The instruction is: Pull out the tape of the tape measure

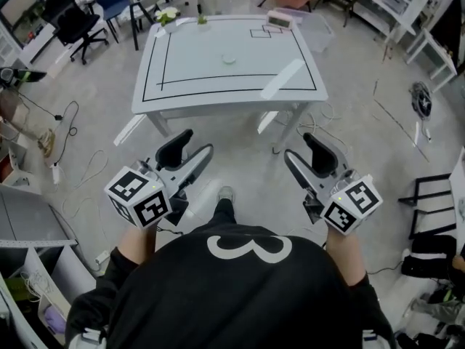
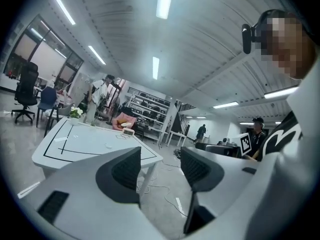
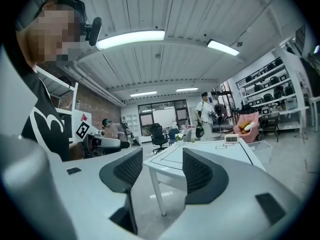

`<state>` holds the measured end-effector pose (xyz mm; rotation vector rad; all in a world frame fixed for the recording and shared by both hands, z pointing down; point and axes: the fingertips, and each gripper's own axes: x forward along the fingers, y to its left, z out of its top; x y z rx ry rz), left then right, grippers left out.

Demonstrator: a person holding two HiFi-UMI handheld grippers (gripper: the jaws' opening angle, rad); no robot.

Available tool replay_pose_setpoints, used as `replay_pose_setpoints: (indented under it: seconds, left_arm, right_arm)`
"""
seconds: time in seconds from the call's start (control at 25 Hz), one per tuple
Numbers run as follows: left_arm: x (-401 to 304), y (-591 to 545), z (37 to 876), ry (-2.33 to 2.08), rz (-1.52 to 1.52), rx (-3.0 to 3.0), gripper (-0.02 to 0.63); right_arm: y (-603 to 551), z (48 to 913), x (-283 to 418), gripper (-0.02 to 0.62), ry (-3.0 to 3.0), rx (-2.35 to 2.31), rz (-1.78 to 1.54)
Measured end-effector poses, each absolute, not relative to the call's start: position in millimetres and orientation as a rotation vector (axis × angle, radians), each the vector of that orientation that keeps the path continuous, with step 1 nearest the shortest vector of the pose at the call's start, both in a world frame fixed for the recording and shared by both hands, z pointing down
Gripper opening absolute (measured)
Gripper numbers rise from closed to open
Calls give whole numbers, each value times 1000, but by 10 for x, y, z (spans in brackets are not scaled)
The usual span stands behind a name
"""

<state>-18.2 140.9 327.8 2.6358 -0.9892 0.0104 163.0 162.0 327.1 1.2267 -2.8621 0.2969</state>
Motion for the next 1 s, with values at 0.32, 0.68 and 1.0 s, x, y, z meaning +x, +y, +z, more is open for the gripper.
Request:
replay_pose_setpoints:
  seconds: [0.32,0.68,1.0]
  left_arm:
    - [-422,52,3435,-1001,43,2585,241]
    - [-739,-875,3674,-1034,75,2550,245]
    - [-870,-1196,3875,-1053,129,2537,245]
  right_arm:
    - [209,3400,1366,256,-2806,1200,372]
    - [-735,3694,1100,267,-2708,1186,362]
    - [-1013,3993,905,270,-2643,1125,421]
